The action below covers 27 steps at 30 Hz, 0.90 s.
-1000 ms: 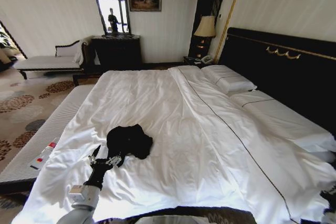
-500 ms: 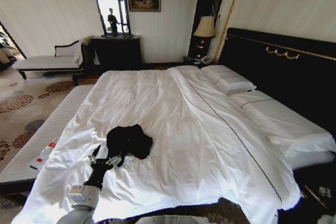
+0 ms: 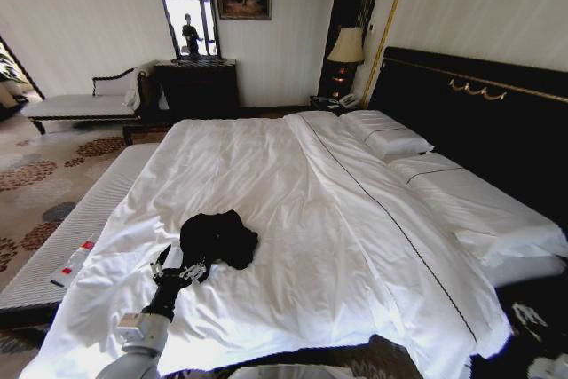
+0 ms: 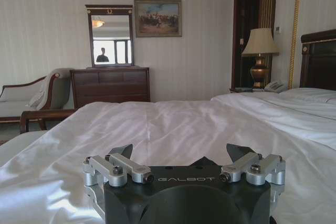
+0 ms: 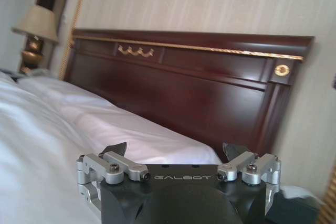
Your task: Fold the clothes on the bed.
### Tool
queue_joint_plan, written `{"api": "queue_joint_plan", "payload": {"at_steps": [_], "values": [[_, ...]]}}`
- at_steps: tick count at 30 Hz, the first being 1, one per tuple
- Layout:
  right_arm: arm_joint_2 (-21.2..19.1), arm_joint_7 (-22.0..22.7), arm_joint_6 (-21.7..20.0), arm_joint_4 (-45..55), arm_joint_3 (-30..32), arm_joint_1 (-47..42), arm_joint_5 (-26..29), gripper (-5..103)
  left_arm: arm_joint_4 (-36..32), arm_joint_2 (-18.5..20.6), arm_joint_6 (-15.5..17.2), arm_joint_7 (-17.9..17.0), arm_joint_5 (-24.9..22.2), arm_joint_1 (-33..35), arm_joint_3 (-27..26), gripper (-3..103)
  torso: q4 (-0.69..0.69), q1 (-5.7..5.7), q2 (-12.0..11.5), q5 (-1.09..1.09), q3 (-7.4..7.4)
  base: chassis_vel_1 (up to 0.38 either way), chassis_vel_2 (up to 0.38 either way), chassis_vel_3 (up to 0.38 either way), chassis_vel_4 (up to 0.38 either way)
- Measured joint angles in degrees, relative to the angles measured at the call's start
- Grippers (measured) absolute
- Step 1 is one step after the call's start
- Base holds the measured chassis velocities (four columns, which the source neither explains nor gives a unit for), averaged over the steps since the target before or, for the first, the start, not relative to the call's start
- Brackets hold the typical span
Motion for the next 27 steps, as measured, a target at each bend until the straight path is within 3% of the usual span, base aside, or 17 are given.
{"api": "queue_joint_plan", "payload": {"at_steps": [3,7,11,16,27], "values": [[2.5,-1.9,-0.1,7.5,-5.4,-3.2,5.6,100,0.1,-0.1,0.0,0.0,0.1,-0.1,0.2,100,0.0,0.0,0.0,0.0,0.0,0.0,0.0,0.0,0.0],[4.3,-3.0,-0.3,12.3,-8.1,-4.3,5.2,100,0.1,-0.1,0.0,0.0,0.1,-0.1,0.1,100,-0.01,0.0,0.0,0.01,0.0,0.0,0.0,0.0,0.0],[5.2,-3.1,-2.6,17.4,-10.0,-5.6,0.2,100,0.1,-0.1,0.0,0.0,0.1,0.1,-0.2,100,0.0,0.0,0.0,0.0,0.0,0.0,0.0,0.0,0.0],[5.7,-2.9,-2.2,19.5,-12.7,-8.0,-5.3,100,0.4,-0.5,0.0,0.0,0.3,-0.1,0.4,100,-0.01,0.0,0.0,0.01,0.0,0.0,0.0,0.0,0.0],[6.9,-1.5,-1.6,19.5,-14.9,-8.8,-10.2,100,0.6,-0.5,0.0,0.0,0.5,-0.3,0.6,100,-0.01,0.0,0.0,0.03,0.0,0.0,0.0,0.0,0.0]]}}
